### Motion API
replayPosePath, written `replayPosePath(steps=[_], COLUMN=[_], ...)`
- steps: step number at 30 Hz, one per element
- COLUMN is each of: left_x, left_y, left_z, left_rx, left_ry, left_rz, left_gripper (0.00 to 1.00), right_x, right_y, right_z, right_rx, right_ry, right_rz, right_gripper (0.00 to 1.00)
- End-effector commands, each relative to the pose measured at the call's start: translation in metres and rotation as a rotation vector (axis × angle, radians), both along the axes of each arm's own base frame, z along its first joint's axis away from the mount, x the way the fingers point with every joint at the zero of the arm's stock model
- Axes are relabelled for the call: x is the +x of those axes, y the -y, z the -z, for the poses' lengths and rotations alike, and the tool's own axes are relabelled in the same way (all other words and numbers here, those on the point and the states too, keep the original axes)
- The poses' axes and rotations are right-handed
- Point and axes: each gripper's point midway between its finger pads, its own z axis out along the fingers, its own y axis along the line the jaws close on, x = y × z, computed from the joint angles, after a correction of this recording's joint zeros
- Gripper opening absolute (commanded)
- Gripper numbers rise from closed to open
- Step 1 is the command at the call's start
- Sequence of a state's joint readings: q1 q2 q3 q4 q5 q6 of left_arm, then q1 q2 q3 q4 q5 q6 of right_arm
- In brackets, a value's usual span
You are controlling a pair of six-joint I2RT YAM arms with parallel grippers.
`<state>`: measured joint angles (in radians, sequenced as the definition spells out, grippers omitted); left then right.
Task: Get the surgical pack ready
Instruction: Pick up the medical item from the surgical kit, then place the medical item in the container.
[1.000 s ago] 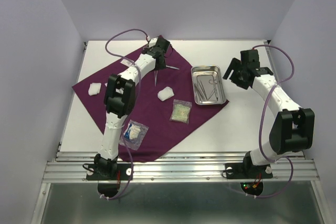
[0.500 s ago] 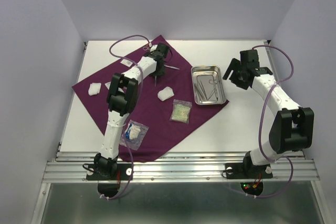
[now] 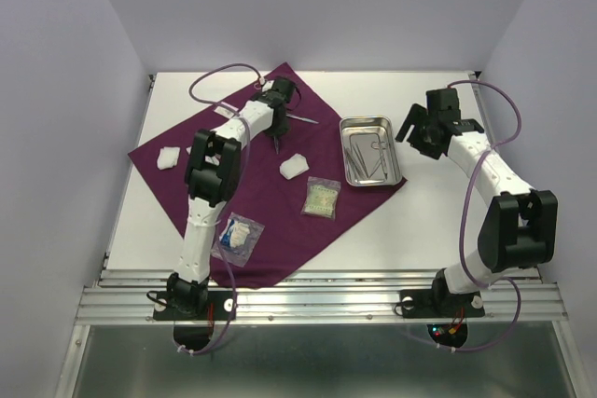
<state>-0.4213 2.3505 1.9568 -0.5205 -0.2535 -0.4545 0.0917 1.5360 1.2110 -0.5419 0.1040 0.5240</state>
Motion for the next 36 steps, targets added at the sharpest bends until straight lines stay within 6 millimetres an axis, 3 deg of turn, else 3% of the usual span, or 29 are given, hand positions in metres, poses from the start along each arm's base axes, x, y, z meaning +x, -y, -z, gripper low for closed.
replayPosePath(steps=[1, 7, 11, 14, 16, 20, 23, 29, 30, 32, 33, 35, 36], left_x=[-0.008, -0.029, -0.044, -0.062, -0.068, -0.082, -0.089, -0.095, -0.096, -0.098, -0.097, -0.101, -0.099], left_y=[-0.011, -0.013, -0.014, -0.015, -0.012, -0.003, 0.016, 0.062, 0.077, 0.089, 0.098, 0.115, 0.122], left_z=[-0.07, -0.089, -0.087, -0.074, -0.077, -0.082, -0.099, -0.132, -0.141, -0.141, -0.151, -0.147, -0.155], left_rx=[-0.033, -0.067, -0.095, -0.106, -0.114, -0.116, -0.139, -0.198, -0.218, -0.226, -0.244, -0.266, -0.284], left_ry=[0.091, 0.093, 0.082, 0.051, 0.052, 0.05, 0.078, 0.122, 0.136, 0.13, 0.148, 0.131, 0.144], left_rz=[-0.016, 0.006, 0.008, 0.008, 0.019, 0.043, 0.079, 0.147, 0.173, 0.184, 0.195, 0.222, 0.229], left_gripper=[0.15, 0.13, 0.12, 0.09, 0.02, 0.01, 0.01, 0.0, 0.0, 0.0, 0.0, 0.0, 0.0], right_x=[0.015, 0.017, 0.015, 0.014, 0.014, 0.014, 0.014, 0.024, 0.026, 0.028, 0.029, 0.03, 0.03], right_y=[-0.004, -0.006, -0.006, -0.007, -0.007, -0.008, -0.006, 0.023, 0.026, 0.033, 0.037, 0.038, 0.039], right_z=[-0.015, -0.014, -0.011, -0.01, -0.009, -0.007, -0.002, 0.001, 0.002, 0.005, 0.006, 0.017, 0.022], right_rx=[0.017, 0.028, 0.03, 0.031, 0.031, 0.034, 0.027, -0.097, -0.112, -0.118, -0.116, -0.123, -0.123], right_ry=[0.049, 0.05, 0.045, 0.045, 0.043, 0.041, 0.034, 0.032, 0.031, 0.022, 0.021, -0.005, -0.016], right_rz=[-0.004, -0.007, -0.005, -0.006, -0.008, -0.011, -0.009, 0.077, 0.089, 0.109, 0.126, 0.136, 0.142], right_gripper=[0.78, 0.78, 0.78, 0.78, 0.78, 0.78, 0.78, 0.78, 0.76, 0.72, 0.66, 0.56, 0.52])
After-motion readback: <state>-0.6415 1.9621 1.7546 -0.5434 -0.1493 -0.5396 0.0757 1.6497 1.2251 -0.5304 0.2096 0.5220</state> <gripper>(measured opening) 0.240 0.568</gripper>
